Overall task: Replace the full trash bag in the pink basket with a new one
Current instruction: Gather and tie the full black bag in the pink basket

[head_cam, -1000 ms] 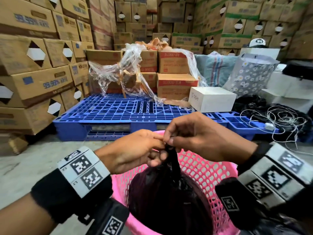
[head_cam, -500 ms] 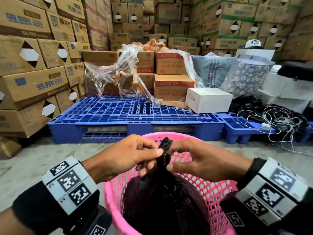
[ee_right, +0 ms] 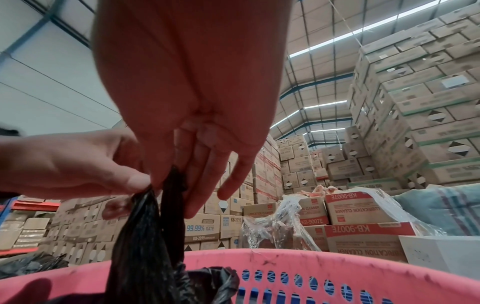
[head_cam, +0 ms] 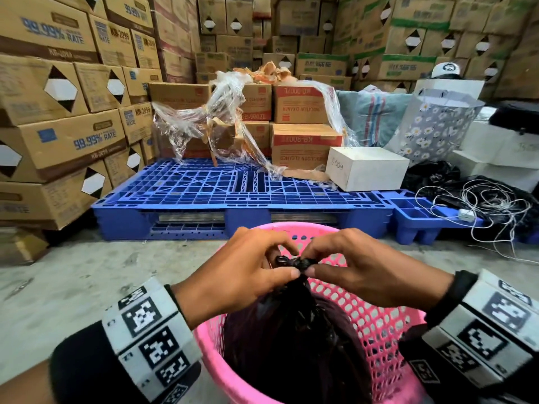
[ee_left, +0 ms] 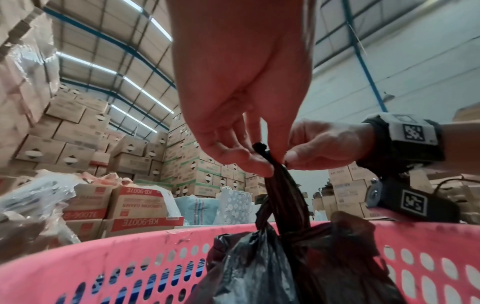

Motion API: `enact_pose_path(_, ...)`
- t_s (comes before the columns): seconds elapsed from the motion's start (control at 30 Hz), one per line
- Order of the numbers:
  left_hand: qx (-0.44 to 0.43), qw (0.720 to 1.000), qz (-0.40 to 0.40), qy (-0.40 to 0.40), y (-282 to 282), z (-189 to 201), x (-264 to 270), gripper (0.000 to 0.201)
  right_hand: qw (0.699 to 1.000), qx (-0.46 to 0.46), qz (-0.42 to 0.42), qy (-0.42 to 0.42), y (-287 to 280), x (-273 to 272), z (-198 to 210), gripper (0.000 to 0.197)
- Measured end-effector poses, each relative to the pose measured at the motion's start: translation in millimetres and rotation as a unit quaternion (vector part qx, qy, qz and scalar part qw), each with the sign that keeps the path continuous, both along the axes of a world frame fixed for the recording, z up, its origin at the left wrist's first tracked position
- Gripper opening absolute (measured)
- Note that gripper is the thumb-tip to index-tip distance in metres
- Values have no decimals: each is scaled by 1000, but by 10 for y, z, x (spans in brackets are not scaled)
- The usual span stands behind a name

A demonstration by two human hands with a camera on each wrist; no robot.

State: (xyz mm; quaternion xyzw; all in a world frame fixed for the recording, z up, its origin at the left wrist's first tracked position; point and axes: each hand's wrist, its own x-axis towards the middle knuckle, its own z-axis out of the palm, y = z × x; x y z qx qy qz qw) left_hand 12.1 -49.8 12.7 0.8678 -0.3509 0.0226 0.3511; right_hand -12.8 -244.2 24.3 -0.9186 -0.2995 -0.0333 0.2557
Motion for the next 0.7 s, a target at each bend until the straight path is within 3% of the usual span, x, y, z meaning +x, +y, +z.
enact_pose_path(0.07, 35, 998, -18, -55, -1, 2, 1, 5, 1000, -1, -6, 5, -11, 6, -6, 9)
enact_pose_path(0.1, 39, 998, -32, -41, -4, 3, 10, 7, 1000, -3, -12, -2, -12, 6, -7, 9)
enact_pose_path(0.2, -20, 987, -75, 140, 10, 23, 34, 16, 999, 3, -36, -31, 2, -5, -7, 6)
enact_pose_path(0.3, -58, 972, -71, 218, 32, 27, 56, 23, 995, 49, -78, -24, 17, -28, 4, 7)
enact_pose_path(0.4, -72, 969, -65, 227, 45, 12, 68, 21, 989, 117, -75, 49, 45, -71, 6, 13)
enact_pose_path(0.47, -80, 967, -71, 233, 49, 5, 65, 21, 989, 121, -67, 54, 76, -81, -18, 17)
enact_pose_path(0.6, -89, 962, -63, 250, 81, 0, 108, 18, 993, 86, -77, 11, 82, -78, -14, 8)
enact_pose_path(0.7, -22, 976, -47, 212, 112, -32, 160, 18, 996, 10, -82, -19, 48, -82, -6, 6)
